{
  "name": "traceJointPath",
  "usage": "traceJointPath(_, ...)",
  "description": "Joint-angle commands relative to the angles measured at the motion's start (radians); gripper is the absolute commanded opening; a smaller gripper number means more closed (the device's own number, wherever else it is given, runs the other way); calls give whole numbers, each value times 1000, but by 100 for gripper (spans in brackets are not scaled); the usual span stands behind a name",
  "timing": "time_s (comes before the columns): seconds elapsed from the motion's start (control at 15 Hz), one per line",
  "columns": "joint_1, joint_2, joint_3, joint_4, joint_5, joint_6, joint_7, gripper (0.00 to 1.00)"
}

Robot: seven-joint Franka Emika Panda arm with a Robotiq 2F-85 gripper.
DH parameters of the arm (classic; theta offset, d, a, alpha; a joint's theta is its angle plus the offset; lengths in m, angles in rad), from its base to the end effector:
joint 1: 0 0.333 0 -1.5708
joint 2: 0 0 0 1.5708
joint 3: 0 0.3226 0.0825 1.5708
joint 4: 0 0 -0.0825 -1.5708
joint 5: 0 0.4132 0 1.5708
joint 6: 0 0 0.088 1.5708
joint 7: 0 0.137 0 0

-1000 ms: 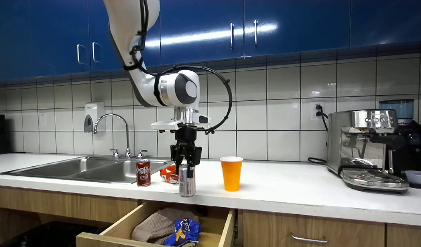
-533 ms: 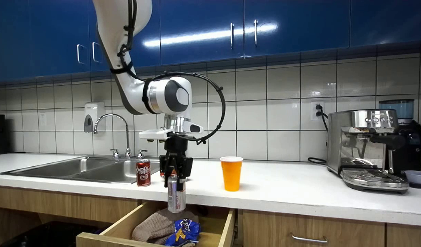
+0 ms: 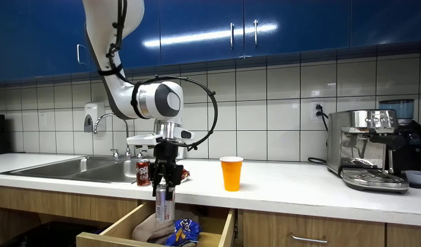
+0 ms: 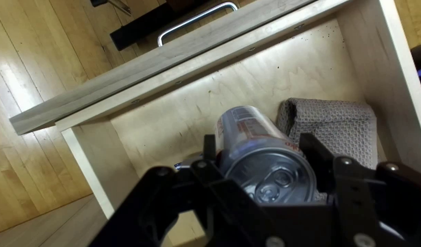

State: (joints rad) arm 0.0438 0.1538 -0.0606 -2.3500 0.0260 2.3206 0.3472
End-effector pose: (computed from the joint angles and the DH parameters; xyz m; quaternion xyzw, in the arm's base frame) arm 0.5048 -0.0083 0.2057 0.9776 -0.1898 -0.0907 0.0110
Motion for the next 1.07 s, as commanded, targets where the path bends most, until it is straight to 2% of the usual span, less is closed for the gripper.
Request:
traceJointPath(0.0,-4,-34,14,-34,-10,17,10,38)
traceJointPath(0.6,12,42,30,-17,-18,39,17,38)
traceJointPath(1.0,44,128,33,-16,-18,159,16,38)
